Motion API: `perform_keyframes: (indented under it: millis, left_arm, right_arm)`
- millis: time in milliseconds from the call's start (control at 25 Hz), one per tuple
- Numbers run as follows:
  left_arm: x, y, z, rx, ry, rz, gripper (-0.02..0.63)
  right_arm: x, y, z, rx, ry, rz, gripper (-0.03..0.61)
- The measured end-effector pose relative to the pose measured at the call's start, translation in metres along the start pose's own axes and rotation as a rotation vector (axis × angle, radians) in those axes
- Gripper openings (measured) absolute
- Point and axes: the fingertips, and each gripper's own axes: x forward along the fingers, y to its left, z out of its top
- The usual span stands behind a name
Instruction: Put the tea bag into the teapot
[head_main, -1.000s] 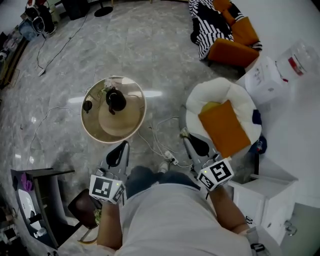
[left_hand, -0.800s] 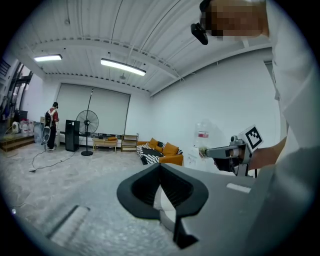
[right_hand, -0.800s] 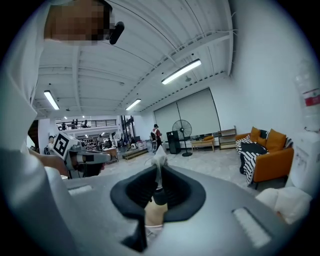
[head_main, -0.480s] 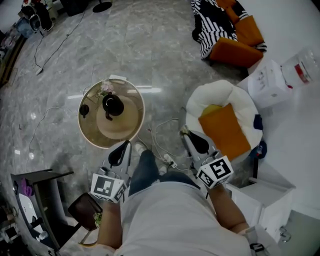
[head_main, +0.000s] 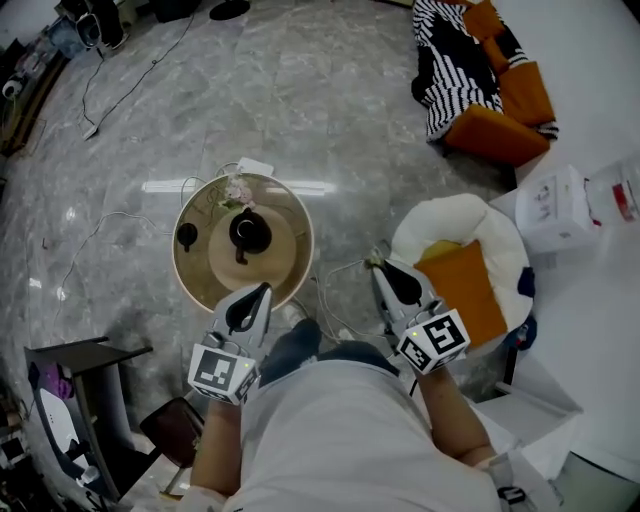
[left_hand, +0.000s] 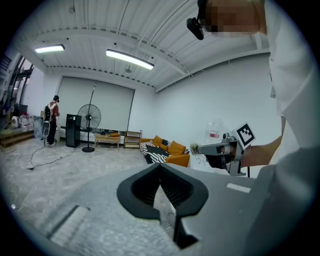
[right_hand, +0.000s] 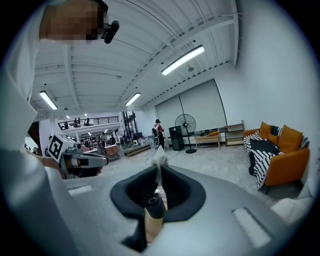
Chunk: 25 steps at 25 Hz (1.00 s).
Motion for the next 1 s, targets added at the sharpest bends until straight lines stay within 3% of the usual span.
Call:
perform_keyframes:
  millis: [440,720,1000]
  left_arm:
    - [-0.003,0.104,-0.008,-0.047,0.012,0.099,0.006]
    - [-0.008,0.141,-0.017,-0.107,0.014,0.189,0.006]
    - [-0.012,0.171,-0.019,-0.124,0.036,0.343,0.006]
  right_arm:
    - [0.115,0.015,0.017,-0.061,0.054,0.106,0.026]
    - [0.172,0.033,0.028,-0.094,0.11,0.241,0.026]
    - [0.233,0.04,0.022,-0.13,0.206,0.42,0.026]
